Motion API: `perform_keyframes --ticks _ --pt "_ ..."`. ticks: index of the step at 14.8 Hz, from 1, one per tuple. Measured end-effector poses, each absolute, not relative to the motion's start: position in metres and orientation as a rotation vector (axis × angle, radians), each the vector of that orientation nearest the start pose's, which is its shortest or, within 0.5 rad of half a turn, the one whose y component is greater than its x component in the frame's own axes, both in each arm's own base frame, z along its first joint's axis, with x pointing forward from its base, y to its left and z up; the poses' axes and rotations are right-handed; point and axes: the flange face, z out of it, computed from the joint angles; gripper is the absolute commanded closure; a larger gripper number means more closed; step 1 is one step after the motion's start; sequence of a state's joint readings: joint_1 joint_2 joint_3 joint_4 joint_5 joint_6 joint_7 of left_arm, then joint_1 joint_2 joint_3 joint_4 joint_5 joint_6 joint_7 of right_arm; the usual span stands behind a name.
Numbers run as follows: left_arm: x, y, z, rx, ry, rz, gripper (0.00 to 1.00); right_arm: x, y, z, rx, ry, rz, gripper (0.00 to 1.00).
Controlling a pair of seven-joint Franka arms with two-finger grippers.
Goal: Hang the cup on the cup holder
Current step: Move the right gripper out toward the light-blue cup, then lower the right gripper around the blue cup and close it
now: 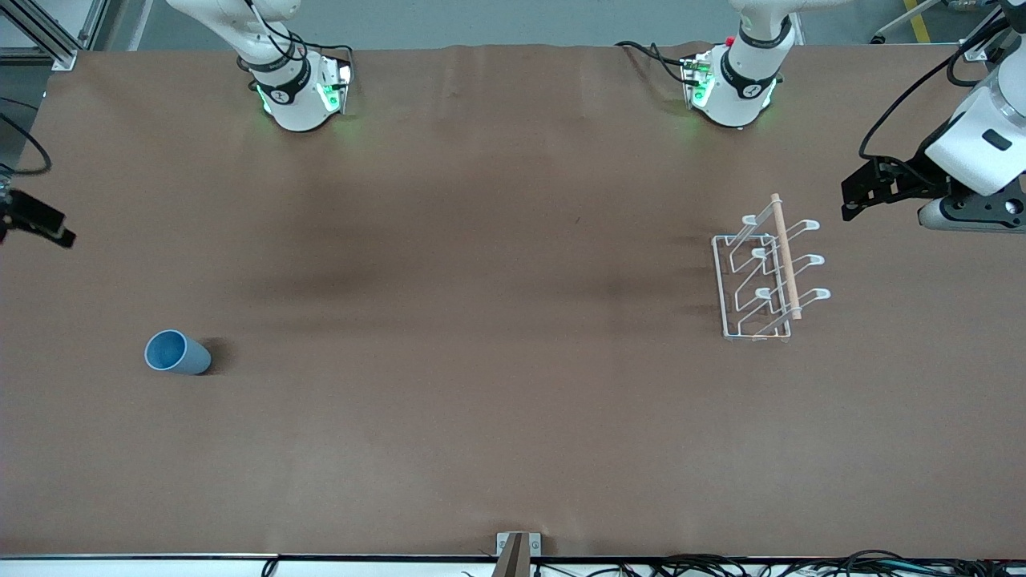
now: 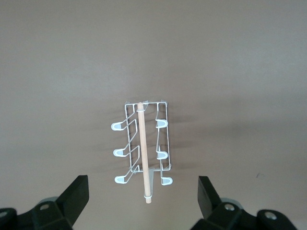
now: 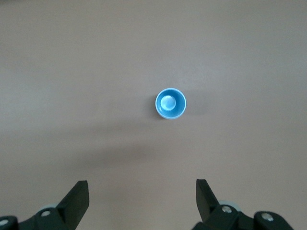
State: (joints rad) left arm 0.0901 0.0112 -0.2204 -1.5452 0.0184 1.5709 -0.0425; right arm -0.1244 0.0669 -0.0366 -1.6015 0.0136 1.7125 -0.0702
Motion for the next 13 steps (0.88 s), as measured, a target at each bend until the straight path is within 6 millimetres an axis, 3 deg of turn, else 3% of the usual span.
perform_keyframes --ticks 6,10,13 --pt "0.558 -0.068 0.623 -3.126 0.14 -0.004 0.0 0.625 -0.153 0.458 -3.143 0.013 -0.035 0.02" --pt "0.563 -0.065 0.617 -3.129 0.134 0.011 0.0 0.643 -0.16 0.382 -3.135 -0.009 0.038 0.03" --pt "0.563 -0.065 0.622 -3.129 0.134 -0.005 0.0 0.65 -0.162 0.341 -3.132 -0.013 0.07 0.04"
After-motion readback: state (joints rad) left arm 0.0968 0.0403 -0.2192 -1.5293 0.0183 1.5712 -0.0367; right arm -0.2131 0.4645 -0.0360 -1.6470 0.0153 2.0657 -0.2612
